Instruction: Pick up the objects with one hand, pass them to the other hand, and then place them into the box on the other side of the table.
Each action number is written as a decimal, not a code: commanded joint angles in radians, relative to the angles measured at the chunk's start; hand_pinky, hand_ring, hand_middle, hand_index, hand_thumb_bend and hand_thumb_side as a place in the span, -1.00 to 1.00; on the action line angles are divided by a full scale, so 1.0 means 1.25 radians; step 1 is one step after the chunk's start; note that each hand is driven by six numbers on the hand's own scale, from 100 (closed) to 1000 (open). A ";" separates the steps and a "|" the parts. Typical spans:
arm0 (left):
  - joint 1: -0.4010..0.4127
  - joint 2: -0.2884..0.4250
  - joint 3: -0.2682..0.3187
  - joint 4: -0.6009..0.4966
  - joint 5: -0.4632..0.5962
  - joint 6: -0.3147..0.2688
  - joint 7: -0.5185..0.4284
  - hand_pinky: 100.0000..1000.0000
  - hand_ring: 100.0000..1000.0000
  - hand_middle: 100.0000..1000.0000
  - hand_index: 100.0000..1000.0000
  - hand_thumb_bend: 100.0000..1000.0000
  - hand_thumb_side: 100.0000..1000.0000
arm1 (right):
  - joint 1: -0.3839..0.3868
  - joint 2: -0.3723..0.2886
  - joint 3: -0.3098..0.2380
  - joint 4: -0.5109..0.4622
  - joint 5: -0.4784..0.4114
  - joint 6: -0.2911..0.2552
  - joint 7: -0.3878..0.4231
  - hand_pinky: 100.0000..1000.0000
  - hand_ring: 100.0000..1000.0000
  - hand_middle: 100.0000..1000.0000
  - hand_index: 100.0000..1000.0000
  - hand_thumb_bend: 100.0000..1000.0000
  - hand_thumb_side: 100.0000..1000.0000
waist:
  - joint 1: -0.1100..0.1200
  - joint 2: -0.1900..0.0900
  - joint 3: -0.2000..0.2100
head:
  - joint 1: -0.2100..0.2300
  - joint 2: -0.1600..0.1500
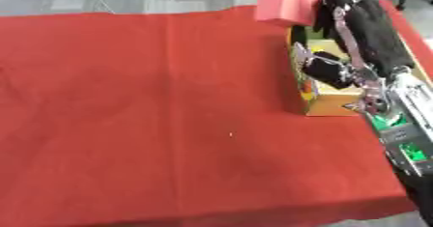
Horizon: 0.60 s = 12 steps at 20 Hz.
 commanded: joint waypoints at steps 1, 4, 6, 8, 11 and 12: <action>0.028 0.000 0.049 -0.044 0.006 -0.019 0.043 0.47 0.18 0.00 0.29 -0.10 0.09 | -0.002 -0.066 -0.067 0.043 -0.022 0.042 -0.001 0.20 -0.39 -0.39 0.29 -1.00 -1.00 | -0.006 -0.018 0.005 | -0.028 -0.002; 0.076 -0.022 0.081 -0.058 0.007 -0.036 0.084 0.47 0.17 0.00 0.28 -0.11 0.07 | 0.003 -0.099 -0.084 0.078 -0.029 0.067 0.021 0.24 -0.36 -0.35 0.37 -1.00 -1.00 | -0.010 -0.017 0.014 | -0.050 -0.002; 0.109 -0.040 0.100 -0.065 0.005 -0.051 0.112 0.47 0.17 -0.01 0.28 -0.12 0.07 | 0.002 -0.117 -0.077 0.105 -0.046 0.053 0.047 0.29 -0.31 -0.30 0.48 -1.00 -1.00 | -0.012 -0.017 0.020 | -0.065 -0.002; 0.139 -0.061 0.113 -0.072 0.002 -0.067 0.140 0.47 0.17 -0.01 0.28 -0.13 0.06 | -0.001 -0.138 -0.063 0.132 -0.071 0.029 0.075 0.32 -0.26 -0.25 0.59 -1.00 -0.97 | -0.015 -0.017 0.027 | -0.079 -0.002; 0.176 -0.092 0.125 -0.086 -0.007 -0.088 0.179 0.47 0.17 0.00 0.28 -0.14 0.06 | -0.014 -0.166 -0.053 0.179 -0.111 -0.012 0.116 0.36 -0.21 -0.19 0.72 -1.00 -0.76 | -0.017 -0.018 0.035 | -0.093 -0.002; 0.188 -0.105 0.130 -0.090 -0.012 -0.095 0.188 0.47 0.17 0.00 0.28 -0.14 0.06 | -0.018 -0.175 -0.050 0.197 -0.124 -0.025 0.129 0.36 -0.20 -0.17 0.74 -1.00 -0.69 | -0.018 -0.018 0.038 | -0.098 -0.002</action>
